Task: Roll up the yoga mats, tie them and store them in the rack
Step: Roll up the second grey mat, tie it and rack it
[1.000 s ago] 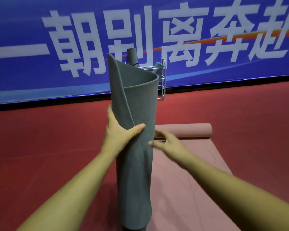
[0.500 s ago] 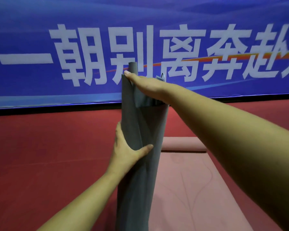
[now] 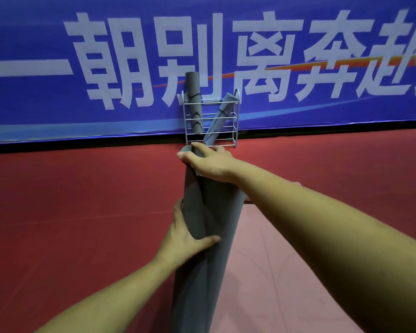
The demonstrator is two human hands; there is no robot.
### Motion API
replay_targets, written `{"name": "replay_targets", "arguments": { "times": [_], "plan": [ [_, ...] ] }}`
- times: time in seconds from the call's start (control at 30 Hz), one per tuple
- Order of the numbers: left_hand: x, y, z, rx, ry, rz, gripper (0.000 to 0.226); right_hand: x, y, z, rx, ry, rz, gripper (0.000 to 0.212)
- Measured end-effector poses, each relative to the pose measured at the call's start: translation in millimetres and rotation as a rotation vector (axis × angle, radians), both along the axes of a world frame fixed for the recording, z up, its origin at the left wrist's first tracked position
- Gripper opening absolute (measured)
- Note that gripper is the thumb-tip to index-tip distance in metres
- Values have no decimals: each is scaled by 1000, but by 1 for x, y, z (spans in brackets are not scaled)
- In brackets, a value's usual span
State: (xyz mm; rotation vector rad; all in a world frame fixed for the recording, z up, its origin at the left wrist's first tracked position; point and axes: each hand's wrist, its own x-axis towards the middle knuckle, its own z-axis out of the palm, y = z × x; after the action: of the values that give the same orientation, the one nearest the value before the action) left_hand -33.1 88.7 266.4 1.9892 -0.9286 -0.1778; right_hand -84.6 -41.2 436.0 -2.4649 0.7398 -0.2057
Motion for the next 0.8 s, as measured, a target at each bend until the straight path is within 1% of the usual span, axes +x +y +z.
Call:
{"name": "replay_targets", "arguments": {
  "times": [0.1,0.23,0.37,0.43,0.57,0.63,0.67,0.73,0.8],
  "plan": [
    [-6,-2,-2,-23,-15,4,125,-7,-8,4,-11,14,10,78],
    [-6,-3,-6,-47,-10,-21,124,-13,-21,2,41,-43,31,69],
    [-6,0,-21,27,1,-43,120,-12,-22,-32,-54,-19,55,86],
    [-6,-1,-30,55,17,-50,121,-15,-25,-45,-73,-3,55,89],
    [-10,-11,-33,51,60,-85,114,-25,-35,-51,-74,19,29,94],
    [-7,-17,-24,58,39,-114,120,-32,-38,-55,-66,14,16,94],
    [-6,-21,-15,44,27,-128,128,-36,-38,-57,-64,18,20,92],
    [-6,-28,1,-42,2,-164,144,-42,-35,-62,-77,45,55,85],
    [-10,-33,12,-149,-24,-196,143,-42,-29,-65,-114,72,84,81]
  ]
}}
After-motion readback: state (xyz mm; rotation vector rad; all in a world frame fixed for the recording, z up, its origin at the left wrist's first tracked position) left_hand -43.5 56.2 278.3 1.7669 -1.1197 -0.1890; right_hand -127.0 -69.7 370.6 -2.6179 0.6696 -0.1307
